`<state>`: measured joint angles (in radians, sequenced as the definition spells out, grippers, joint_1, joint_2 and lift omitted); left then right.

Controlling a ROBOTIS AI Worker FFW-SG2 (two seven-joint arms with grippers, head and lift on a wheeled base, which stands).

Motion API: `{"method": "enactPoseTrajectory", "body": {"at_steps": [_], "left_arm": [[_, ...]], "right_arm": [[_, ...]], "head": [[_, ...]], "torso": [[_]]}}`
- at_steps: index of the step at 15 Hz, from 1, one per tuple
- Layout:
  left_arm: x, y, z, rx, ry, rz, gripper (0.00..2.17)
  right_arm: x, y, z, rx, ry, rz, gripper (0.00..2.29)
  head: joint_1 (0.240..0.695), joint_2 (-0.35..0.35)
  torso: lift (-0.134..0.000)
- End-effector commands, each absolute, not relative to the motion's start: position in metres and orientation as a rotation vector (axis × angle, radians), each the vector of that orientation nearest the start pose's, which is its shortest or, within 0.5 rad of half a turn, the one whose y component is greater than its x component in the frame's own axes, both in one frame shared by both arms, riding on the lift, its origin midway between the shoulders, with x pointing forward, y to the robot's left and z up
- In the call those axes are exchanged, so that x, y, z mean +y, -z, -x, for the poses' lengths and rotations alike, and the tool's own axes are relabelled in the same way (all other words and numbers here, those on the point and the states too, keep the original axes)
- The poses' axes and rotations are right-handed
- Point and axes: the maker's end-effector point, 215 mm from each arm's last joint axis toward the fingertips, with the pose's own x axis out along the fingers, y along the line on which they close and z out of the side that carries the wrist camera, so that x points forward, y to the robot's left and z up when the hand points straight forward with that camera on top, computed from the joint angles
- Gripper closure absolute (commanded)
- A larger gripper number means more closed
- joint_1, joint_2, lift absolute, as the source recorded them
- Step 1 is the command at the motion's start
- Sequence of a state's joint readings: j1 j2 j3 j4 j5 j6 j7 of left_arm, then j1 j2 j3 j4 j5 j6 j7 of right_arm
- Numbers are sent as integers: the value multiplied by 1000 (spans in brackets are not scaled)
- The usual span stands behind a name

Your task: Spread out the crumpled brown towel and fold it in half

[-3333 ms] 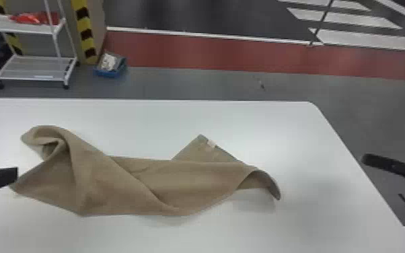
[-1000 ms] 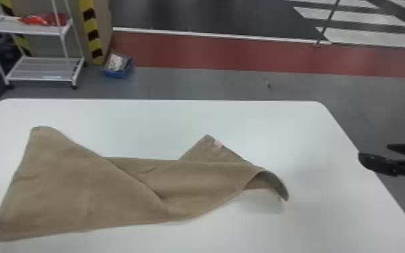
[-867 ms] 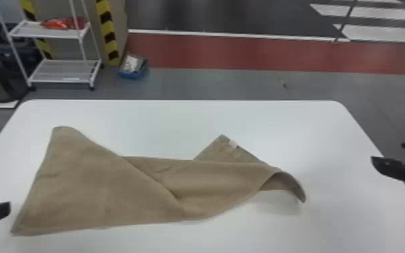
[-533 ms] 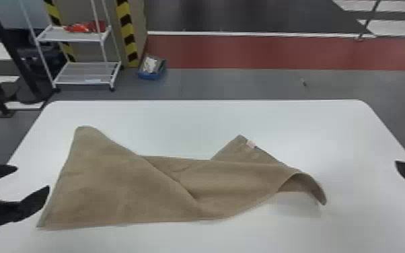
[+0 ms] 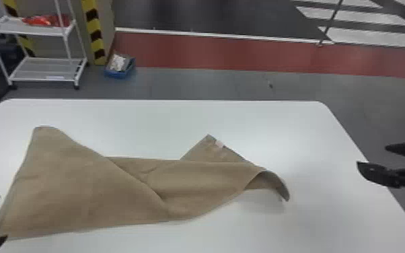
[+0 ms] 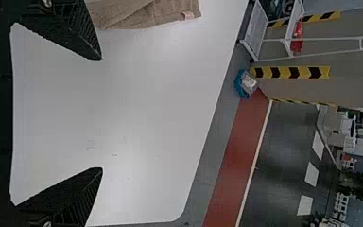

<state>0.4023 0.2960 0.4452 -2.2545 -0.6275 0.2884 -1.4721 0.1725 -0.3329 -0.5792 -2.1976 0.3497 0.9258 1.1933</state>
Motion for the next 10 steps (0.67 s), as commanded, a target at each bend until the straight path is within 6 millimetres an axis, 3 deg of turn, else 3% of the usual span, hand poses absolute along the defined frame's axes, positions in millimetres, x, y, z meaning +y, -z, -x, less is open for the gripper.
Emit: {"method": "enactPoseTrajectory", "body": {"at_steps": [1, 4, 6, 10], "left_arm": [[333, 378, -349, 759, 907, -838, 329], [328, 404, -361, 829, 941, -869, 329], [335, 424, -372, 890, 944, -883, 333], [349, 439, -378, 950, 945, -887, 515]], "right_arm": [[-451, 300, -421, 611, -310, 227, 36], [-452, 303, -417, 617, -306, 222, 36], [-459, 302, -412, 618, -291, 220, 36], [-471, 299, -404, 616, -267, 216, 36]], "head": [[695, -154], [695, -176], [695, -179], [695, -178]], "torso": [[-125], [-125], [-125], [-125]]}}
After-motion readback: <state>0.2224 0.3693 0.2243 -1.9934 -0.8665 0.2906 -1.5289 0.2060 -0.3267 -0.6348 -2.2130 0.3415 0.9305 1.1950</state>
